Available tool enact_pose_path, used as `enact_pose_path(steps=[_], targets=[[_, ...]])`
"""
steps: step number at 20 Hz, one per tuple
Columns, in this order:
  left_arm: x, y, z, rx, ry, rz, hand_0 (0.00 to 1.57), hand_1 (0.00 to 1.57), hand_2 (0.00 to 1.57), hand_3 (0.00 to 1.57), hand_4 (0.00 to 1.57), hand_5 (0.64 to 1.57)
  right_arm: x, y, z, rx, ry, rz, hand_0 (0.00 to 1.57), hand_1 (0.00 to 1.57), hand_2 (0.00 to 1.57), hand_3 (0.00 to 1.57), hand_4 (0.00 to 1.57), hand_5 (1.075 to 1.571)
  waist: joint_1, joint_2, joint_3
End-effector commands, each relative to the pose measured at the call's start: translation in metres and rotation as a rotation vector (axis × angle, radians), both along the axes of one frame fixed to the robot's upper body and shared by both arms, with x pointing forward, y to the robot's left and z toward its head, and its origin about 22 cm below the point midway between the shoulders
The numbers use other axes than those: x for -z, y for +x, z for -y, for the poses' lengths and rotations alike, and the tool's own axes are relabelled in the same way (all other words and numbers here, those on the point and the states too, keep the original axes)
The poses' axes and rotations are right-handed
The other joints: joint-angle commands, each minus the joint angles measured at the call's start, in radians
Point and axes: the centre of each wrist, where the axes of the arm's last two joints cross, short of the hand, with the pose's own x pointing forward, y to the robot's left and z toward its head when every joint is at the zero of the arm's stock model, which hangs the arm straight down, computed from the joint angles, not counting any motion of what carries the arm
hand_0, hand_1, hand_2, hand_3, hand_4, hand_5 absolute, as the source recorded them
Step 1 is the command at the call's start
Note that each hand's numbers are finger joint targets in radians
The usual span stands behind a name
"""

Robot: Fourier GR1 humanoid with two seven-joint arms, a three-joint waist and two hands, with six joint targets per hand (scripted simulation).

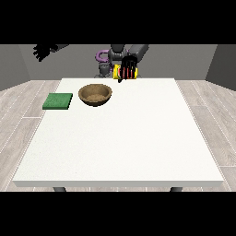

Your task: Pick the cup and pour the ball into the bowl, then pick the bowl and place it on the pad

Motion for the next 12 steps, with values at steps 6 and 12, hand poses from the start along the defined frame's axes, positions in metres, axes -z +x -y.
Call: enact_pose_path(steps=[6,12], targets=[[-0.026,-0.013,0.055,-0.043,0.254,0.051,0.45,0.45,1.56,1.21,0.76,1.569,0.009,0.020,-0.023,-0.065,-0.014,-0.009,0.00,0.00,0.00,0.00,0.66,1.561,-0.057,0.005,-0.0012],[-0.060,-0.015,0.083,0.062,0.423,0.033,0.00,0.00,1.13,1.45,0.85,1.571,0.007,0.025,-0.021,-0.091,0.018,0.012,0.00,0.00,0.00,0.00,0.68,1.562,-0.075,0.023,-0.0010]])
